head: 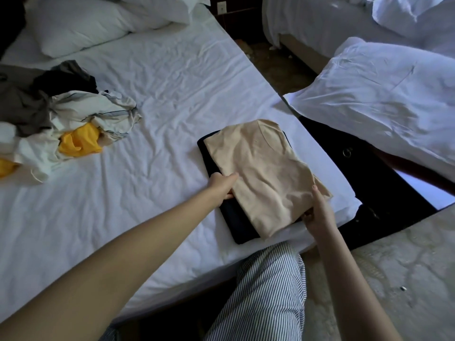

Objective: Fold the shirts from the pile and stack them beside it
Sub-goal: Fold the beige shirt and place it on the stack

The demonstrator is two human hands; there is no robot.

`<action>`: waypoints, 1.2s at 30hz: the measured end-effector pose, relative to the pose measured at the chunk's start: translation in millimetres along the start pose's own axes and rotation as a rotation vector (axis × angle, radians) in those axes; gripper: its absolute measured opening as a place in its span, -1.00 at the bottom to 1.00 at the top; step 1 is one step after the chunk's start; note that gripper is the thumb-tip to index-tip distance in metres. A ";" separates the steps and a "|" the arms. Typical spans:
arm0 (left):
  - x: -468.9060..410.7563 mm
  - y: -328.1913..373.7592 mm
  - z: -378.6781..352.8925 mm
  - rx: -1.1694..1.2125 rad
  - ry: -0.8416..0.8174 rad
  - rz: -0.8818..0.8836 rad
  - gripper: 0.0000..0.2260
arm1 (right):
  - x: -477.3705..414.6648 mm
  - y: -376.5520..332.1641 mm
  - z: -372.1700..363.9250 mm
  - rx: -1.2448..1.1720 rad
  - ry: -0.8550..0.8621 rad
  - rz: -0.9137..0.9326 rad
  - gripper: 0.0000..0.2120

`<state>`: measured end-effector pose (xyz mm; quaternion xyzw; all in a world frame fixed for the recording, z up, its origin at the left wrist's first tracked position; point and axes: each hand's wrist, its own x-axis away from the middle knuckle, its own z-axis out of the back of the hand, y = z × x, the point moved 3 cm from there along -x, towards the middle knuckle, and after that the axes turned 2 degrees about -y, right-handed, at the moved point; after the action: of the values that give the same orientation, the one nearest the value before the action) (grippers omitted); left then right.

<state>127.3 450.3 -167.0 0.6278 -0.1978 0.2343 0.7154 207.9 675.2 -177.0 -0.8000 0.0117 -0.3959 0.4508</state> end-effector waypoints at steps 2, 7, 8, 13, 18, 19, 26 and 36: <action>3.4 1.7 -8.0 0.000 -0.031 -0.011 -0.92 | 1.6 0.7 -1.3 -0.003 0.021 0.017 -0.71; -0.9 21.6 8.4 -0.011 0.015 -0.138 -0.79 | 8.7 -8.6 -4.2 0.011 0.057 0.090 -0.90; 1.7 27.4 13.9 0.011 0.011 -0.158 -0.79 | 10.1 -8.9 -5.5 0.015 0.059 0.097 -0.89; 25.8 -0.9 18.5 0.132 -0.146 0.042 -0.84 | 19.7 12.7 -1.3 0.137 0.107 0.063 -0.72; 50.3 -35.4 1.7 0.050 -0.371 0.132 -0.92 | 19.0 -4.5 6.5 0.270 -0.030 0.184 -0.69; 51.5 -35.4 -1.5 -0.005 -0.418 0.129 -0.92 | 17.4 -7.1 7.2 0.271 -0.011 0.166 -0.72; 45.0 -36.1 13.4 -0.244 -0.553 0.203 -0.97 | 16.7 -4.2 12.8 0.488 0.208 0.232 -0.73; -25.2 40.5 32.3 0.204 -0.177 0.142 -0.82 | 34.8 -1.3 -67.8 1.396 0.195 0.918 -0.33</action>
<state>83.5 420.2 -144.6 0.6998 -0.2793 0.2469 0.6093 187.7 614.6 -135.4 -0.2154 0.1272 -0.1569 0.9554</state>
